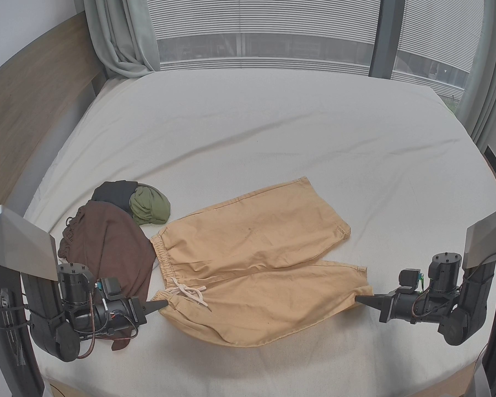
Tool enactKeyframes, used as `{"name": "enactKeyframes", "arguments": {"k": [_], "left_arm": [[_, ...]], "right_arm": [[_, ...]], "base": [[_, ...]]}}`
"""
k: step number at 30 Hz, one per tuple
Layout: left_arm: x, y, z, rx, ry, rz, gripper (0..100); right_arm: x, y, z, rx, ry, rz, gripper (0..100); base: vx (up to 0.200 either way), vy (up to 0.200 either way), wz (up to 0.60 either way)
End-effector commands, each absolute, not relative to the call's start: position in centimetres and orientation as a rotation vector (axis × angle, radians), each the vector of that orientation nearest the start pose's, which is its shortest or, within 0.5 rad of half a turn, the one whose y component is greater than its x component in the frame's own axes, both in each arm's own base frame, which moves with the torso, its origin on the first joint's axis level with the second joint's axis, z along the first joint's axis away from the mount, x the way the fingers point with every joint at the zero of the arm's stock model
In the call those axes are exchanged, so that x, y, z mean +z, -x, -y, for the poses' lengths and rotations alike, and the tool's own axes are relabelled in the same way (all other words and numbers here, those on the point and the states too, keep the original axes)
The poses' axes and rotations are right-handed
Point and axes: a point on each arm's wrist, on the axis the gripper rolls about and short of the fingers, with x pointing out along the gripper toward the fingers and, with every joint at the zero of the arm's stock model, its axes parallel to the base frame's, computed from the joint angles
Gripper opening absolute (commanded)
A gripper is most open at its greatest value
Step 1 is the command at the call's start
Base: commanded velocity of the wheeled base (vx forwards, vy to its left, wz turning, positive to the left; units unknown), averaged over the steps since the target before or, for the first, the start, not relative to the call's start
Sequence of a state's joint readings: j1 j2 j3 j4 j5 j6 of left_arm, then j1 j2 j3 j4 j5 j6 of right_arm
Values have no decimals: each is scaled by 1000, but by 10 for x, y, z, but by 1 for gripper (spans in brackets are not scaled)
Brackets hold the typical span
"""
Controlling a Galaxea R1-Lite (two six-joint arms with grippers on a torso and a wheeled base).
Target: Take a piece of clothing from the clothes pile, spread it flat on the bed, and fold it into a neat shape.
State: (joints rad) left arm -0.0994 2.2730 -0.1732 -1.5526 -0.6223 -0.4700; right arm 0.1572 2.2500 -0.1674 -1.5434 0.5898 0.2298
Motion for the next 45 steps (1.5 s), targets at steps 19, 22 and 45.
{"name": "enactKeyframes", "arguments": {"k": [19, 22, 45], "left_arm": [[-2, -274, 46, -471, 641, -614, 0], [-1, -275, 49, -468, 655, -611, 0], [9, -297, 54, -376, 718, -509, 0]], "right_arm": [[24, -300, -59, 674, -360, -393, 0], [29, -304, -59, 677, -356, -364, 0], [76, -354, -68, 688, -363, -301, 0]], "base": [[0, 0, 0], [0, 0, 0], [0, 0, 0]]}}
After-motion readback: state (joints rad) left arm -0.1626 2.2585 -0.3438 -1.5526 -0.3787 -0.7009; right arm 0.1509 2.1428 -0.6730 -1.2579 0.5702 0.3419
